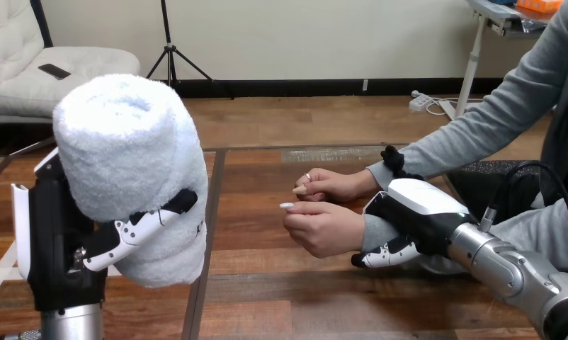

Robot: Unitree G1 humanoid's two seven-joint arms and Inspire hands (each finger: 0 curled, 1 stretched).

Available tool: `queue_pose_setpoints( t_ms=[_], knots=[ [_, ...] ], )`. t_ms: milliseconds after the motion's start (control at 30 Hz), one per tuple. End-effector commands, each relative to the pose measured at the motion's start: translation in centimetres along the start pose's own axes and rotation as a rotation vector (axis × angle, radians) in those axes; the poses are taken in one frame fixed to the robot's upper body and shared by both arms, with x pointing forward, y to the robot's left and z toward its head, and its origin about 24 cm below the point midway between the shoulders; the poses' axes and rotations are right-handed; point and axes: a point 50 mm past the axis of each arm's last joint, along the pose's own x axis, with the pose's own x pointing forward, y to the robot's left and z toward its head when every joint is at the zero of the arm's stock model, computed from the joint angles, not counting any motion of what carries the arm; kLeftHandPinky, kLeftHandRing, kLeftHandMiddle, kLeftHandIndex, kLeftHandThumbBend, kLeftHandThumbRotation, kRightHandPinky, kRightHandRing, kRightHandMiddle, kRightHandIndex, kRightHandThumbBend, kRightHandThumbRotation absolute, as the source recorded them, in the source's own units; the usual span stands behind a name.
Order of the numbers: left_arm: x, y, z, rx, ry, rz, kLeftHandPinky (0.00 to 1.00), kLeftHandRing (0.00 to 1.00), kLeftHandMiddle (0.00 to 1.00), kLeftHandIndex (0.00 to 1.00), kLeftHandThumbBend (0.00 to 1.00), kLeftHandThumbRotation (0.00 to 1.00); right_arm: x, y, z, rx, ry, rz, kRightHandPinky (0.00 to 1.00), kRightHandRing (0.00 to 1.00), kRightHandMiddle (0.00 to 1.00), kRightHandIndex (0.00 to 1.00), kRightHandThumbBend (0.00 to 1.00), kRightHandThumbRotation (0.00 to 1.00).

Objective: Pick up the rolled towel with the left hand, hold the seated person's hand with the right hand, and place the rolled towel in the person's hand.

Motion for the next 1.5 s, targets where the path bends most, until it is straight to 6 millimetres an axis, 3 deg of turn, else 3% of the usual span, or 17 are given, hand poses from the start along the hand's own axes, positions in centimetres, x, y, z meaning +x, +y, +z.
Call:
queue_pose_setpoints(
  t_ms=[0,1467],
  knots=[
    [2.0,-0.6,0.8,-0.021,-0.1,-0.006,0.3,0.35,0.41,0.44,0.62,0.0,0.5,-1.4,0.9,0.017,-0.054,-0.041,0.23,0.26,0.31,0.32,0.6,0.34],
    [2.0,-1.0,0.6,-0.041,-0.096,-0.016,0.29,0.34,0.41,0.44,0.64,0.0,0.0,-4.7,1.6,-0.013,-0.158,-0.074,0.18,0.21,0.27,0.28,0.59,0.4]
  ],
)
